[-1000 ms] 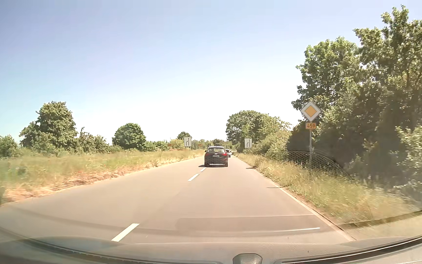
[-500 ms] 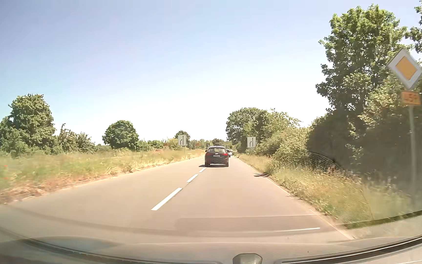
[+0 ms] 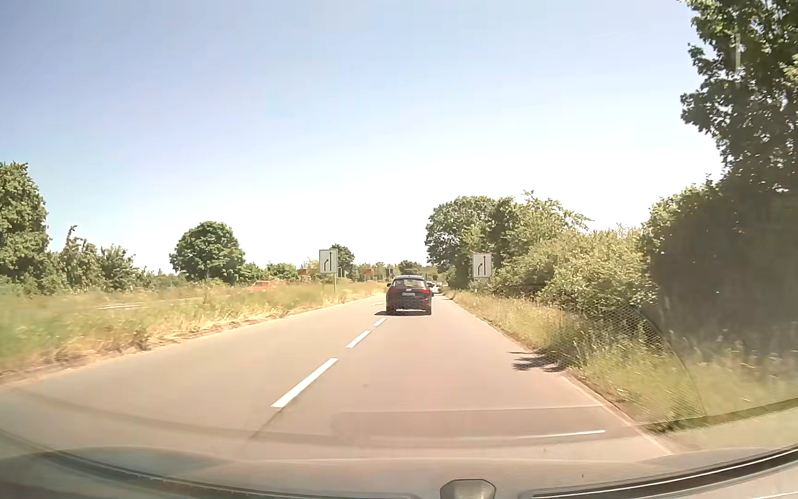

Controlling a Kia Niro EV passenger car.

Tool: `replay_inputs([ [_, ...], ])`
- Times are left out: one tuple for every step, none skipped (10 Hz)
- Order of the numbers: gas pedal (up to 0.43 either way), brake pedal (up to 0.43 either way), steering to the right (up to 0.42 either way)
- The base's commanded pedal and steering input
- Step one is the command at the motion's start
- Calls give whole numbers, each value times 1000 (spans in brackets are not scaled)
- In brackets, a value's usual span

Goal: Follow the waypoints while adhering to traffic rules and regulations

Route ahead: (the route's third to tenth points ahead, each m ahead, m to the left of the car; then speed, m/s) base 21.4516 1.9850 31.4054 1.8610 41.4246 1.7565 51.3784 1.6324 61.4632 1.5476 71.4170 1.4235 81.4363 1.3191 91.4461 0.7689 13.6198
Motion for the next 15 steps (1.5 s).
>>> replay_inputs([
  [47, 30, 1],
  [47, 24, 1],
  [47, 30, 1],
  [47, 30, 1],
  [47, 30, 1],
  [47, 30, 1],
  [47, 30, 1],
  [47, 30, 1],
  [47, 30, 0],
  [47, 30, 0],
  [47, 30, 0],
  [47, 30, 0],
  [47, 30, 0],
  [47, 30, 0],
  [47, 30, 0],
])
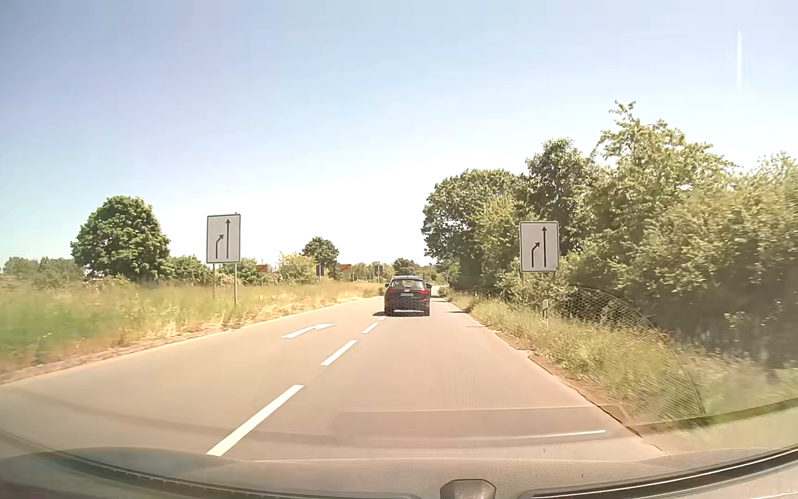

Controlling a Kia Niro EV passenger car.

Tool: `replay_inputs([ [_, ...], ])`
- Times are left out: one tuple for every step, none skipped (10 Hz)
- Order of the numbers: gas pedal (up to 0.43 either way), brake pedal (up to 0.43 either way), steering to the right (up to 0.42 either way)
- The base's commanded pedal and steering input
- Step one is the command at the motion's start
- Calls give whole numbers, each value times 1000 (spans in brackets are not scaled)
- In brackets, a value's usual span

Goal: Follow the waypoints while adhering to traffic rules and regulations

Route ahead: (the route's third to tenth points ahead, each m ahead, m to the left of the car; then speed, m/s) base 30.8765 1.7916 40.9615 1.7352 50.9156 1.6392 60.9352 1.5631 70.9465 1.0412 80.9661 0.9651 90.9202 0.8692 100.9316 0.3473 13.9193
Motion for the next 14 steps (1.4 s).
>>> replay_inputs([
  [47, 30, 0],
  [47, 30, 0],
  [47, 30, 0],
  [47, 30, 0],
  [47, 24, 0],
  [47, 30, 0],
  [47, 30, -1],
  [47, 30, -3],
  [47, 30, -3],
  [59, 30, -3],
  [59, 30, -3],
  [59, 30, -3],
  [59, 30, -3],
  [59, 30, -2],
])
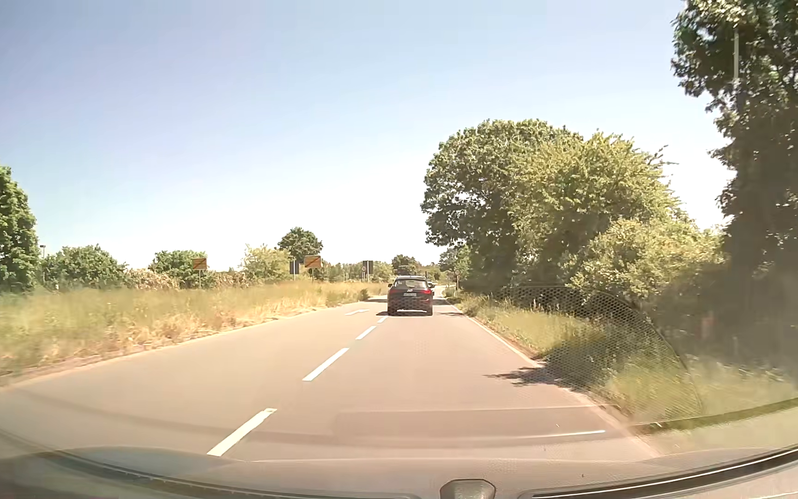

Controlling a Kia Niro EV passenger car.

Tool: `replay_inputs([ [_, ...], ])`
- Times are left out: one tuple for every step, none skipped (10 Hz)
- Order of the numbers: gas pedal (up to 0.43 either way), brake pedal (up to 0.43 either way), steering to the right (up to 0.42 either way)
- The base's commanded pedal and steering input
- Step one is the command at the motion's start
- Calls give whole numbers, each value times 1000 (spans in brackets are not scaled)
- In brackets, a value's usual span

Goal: Follow the waypoints while adhering to traffic rules and regulations

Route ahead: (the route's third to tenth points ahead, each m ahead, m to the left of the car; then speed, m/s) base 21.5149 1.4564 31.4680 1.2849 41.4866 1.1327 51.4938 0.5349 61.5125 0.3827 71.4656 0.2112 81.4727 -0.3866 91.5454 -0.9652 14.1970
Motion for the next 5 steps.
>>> replay_inputs([
  [59, 30, -1],
  [59, 30, 0],
  [59, 30, 0],
  [59, 30, 0],
  [59, 30, 0],
])
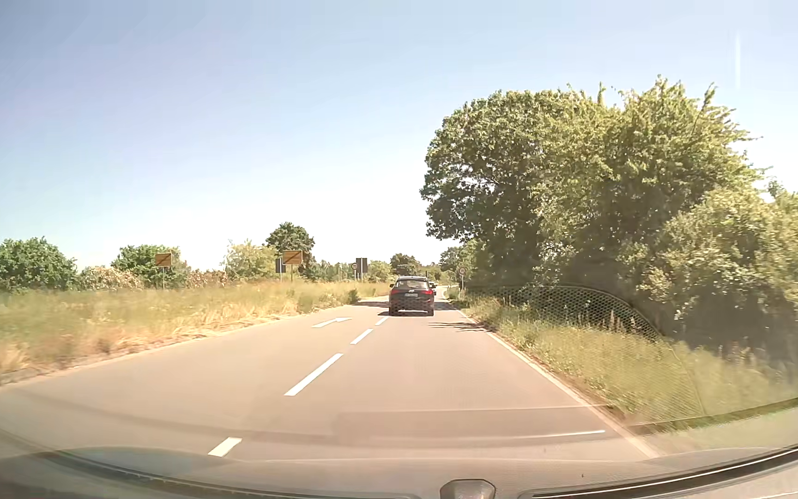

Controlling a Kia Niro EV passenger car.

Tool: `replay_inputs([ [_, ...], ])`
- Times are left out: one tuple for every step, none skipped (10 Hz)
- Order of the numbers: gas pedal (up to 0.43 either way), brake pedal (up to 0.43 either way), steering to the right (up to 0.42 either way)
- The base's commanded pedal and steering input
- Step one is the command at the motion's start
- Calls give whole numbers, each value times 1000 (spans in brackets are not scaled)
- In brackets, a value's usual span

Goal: Follow the waypoints while adhering to traffic rules and regulations

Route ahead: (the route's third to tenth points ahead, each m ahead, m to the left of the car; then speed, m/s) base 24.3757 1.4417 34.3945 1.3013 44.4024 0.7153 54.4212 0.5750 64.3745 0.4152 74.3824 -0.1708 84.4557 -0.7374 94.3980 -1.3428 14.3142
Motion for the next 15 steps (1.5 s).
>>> replay_inputs([
  [59, 30, 0],
  [59, 30, 0],
  [59, 30, 0],
  [59, 30, 0],
  [59, 30, 0],
  [59, 30, 0],
  [59, 30, 0],
  [59, 30, 0],
  [59, 30, 0],
  [59, 30, 0],
  [59, 30, 0],
  [59, 30, 0],
  [59, 30, 0],
  [59, 30, 0],
  [59, 30, 0],
])
